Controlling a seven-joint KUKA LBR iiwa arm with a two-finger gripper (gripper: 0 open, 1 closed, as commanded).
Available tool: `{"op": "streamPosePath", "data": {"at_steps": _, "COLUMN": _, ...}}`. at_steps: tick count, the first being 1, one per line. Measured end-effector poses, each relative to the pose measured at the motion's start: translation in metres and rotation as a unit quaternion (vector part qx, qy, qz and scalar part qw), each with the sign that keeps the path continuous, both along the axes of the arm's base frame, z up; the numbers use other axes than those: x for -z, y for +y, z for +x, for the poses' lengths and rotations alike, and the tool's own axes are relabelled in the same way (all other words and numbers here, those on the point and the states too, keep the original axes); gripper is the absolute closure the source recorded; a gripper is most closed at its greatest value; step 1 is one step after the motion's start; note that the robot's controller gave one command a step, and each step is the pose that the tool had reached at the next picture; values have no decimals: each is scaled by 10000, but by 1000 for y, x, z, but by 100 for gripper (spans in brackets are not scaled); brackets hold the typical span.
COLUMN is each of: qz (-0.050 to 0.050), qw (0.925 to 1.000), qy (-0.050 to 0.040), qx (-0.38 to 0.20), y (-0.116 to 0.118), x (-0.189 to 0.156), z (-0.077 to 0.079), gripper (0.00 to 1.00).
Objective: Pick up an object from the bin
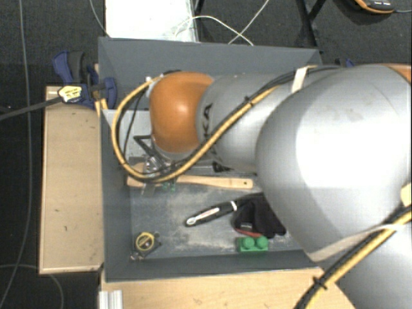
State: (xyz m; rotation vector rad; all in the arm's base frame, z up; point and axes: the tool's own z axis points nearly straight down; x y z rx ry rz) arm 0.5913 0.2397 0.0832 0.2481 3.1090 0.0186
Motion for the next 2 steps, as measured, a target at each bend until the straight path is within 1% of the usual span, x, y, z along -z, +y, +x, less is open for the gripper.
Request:
{"op": "streamPosePath", "data": {"at_steps": 1, "qz": -4, "qw": 10000, "qy": 16, "qx": 5, "y": -1, "x": -12, "z": -1, "gripper": 100}}
{"op": "streamPosePath", "data": {"at_steps": 2, "qz": 3, "qw": 10000, "qy": -2, "qx": 7, "y": 0, "x": -32, "z": 0, "gripper": 100}}
